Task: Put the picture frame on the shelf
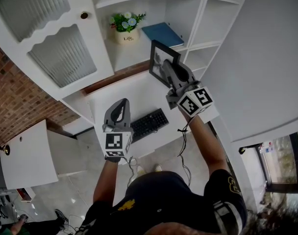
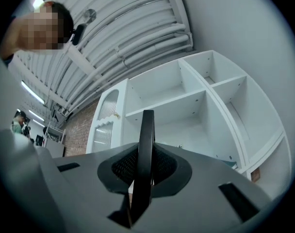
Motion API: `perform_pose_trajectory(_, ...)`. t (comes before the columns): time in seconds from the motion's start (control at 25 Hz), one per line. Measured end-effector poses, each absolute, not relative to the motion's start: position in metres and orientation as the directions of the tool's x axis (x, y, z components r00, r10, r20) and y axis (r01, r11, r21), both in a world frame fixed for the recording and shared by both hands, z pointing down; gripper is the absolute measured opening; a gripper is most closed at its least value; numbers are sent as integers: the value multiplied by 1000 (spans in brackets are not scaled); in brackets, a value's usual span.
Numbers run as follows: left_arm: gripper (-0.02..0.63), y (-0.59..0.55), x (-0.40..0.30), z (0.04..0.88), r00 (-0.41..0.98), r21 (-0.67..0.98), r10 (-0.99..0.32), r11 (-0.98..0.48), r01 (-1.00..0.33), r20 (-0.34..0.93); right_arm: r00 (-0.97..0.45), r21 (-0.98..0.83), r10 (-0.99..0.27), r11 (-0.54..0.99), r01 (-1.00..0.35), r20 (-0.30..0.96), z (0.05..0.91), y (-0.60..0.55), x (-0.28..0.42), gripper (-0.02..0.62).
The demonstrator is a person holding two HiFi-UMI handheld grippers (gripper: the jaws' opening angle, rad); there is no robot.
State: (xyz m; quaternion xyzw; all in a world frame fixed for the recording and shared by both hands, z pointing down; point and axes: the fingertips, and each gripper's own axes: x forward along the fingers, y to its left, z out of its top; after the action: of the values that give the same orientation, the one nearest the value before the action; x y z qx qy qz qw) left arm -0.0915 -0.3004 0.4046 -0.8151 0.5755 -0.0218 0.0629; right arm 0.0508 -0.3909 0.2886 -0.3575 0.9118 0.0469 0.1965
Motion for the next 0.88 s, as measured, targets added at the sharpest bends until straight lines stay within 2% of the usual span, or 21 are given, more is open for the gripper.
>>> perform_pose_trajectory(0.56,18,-303,-93,411,345,-129,-938,-339,-932,-22,-693,-45,-598,769,-638,-402,271,-435,17,41)
perform_pose_trajectory(0.88,18,-306,-110,414,309,-123,-951,-304,-945,-21,-691,-131,-602,784,-607,-400,267,-474,16,41)
